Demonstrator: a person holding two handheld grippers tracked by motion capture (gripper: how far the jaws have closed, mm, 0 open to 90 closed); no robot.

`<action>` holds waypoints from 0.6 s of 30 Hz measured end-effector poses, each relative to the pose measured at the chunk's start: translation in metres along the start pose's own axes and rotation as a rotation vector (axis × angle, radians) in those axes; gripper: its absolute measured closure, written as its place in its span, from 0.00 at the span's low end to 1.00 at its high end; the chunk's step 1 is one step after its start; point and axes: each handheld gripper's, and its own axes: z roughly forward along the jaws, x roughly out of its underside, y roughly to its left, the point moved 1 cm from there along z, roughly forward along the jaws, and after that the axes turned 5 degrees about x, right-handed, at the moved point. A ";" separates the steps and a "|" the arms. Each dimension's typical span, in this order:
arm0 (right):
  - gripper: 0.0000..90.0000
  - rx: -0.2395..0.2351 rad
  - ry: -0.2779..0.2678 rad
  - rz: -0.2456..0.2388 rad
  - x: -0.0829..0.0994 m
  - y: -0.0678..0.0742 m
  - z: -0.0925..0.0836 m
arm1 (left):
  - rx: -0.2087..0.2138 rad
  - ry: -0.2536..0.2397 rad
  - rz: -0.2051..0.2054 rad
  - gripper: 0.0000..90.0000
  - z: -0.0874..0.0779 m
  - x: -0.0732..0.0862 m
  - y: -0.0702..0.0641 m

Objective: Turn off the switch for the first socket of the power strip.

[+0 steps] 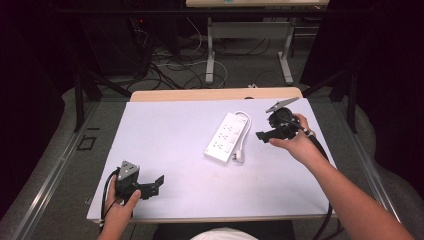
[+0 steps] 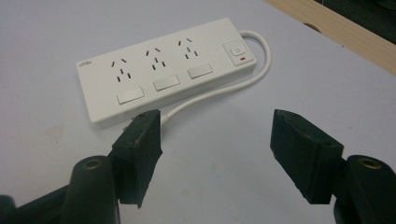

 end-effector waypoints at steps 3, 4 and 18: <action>0.37 -0.002 0.015 -0.002 -0.006 -0.002 0.002 | 0.001 0.003 0.000 0.00 0.000 0.000 0.000; 0.37 -0.002 0.015 -0.002 -0.006 -0.002 0.002 | 0.001 0.003 0.000 0.00 0.000 0.000 0.000; 0.39 0.003 0.067 0.019 -0.023 -0.007 0.012 | 0.004 0.005 0.000 0.00 0.000 0.000 0.000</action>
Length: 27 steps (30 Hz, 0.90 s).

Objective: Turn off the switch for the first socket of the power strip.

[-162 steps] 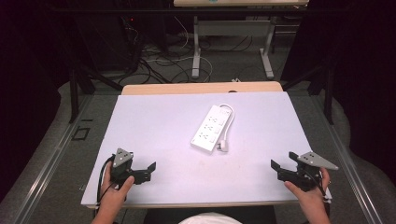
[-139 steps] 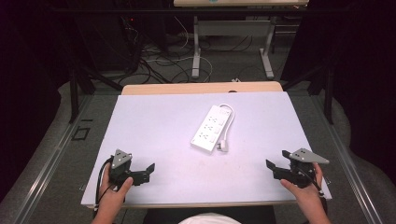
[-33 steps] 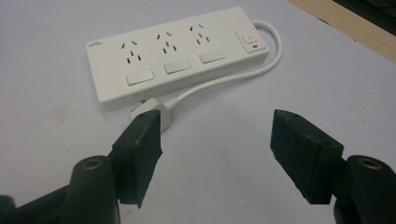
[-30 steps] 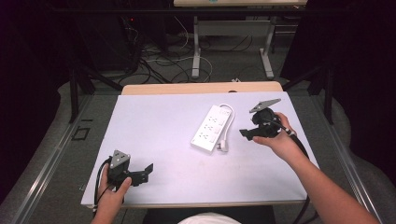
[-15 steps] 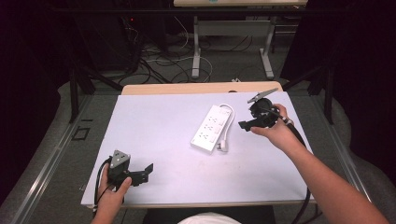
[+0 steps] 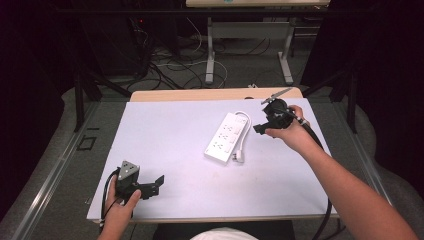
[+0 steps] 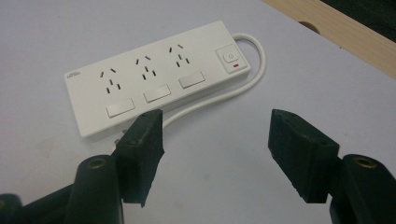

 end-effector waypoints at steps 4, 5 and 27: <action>0.39 0.003 0.001 0.002 -0.005 0.000 0.005 | 0.000 0.001 0.001 0.00 0.000 0.000 0.000; 0.39 0.004 0.003 0.001 -0.006 0.000 0.006 | 0.000 0.000 0.001 0.00 0.000 0.000 0.000; 0.44 0.019 0.057 0.139 -0.027 0.000 0.030 | 0.000 -0.004 0.003 0.00 0.000 0.000 0.001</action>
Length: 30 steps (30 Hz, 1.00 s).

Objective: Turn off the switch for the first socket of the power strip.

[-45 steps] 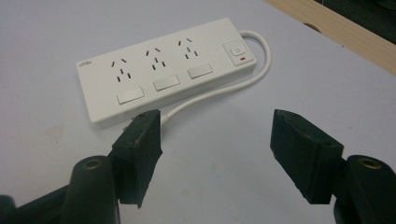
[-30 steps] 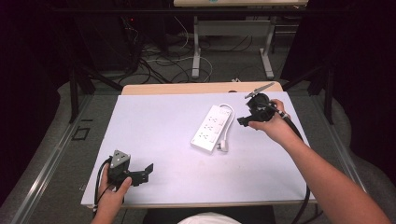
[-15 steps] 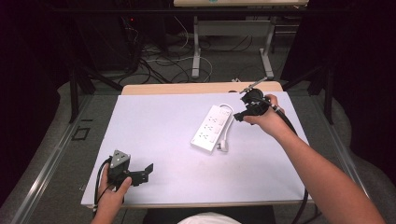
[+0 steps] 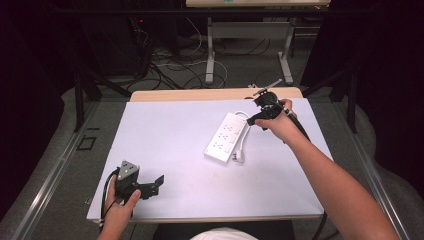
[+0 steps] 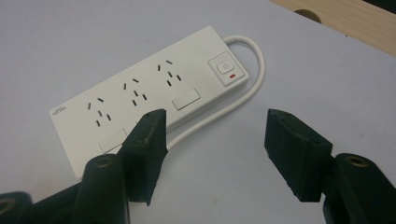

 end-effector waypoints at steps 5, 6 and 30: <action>0.46 -0.001 -0.004 0.009 -0.003 -0.002 0.004 | -0.001 0.000 0.000 0.00 0.000 0.000 0.000; 0.47 0.007 -0.002 0.012 -0.003 -0.003 0.005 | -0.001 0.000 -0.001 0.00 0.000 0.000 0.000; 0.60 0.034 0.000 0.073 -0.014 -0.006 0.025 | -0.001 -0.007 -0.007 0.00 0.000 0.000 0.001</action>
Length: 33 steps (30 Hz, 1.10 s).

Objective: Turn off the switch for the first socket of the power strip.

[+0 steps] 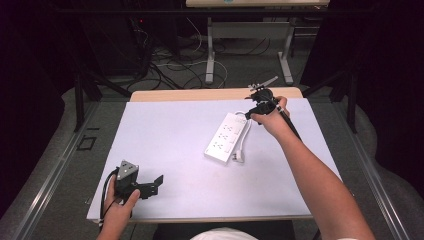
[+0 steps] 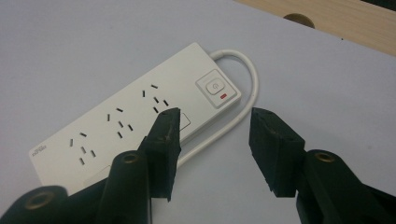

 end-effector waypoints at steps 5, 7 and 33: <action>0.67 0.000 0.008 0.008 -0.001 0.000 0.005 | 0.000 0.000 0.001 0.00 0.000 0.000 0.000; 0.70 0.001 0.006 0.011 -0.001 0.000 0.007 | 0.000 -0.001 -0.001 0.00 0.000 0.000 0.000; 1.00 -0.076 0.083 0.053 0.001 0.013 0.035 | 0.004 0.009 0.001 0.00 0.001 0.001 0.000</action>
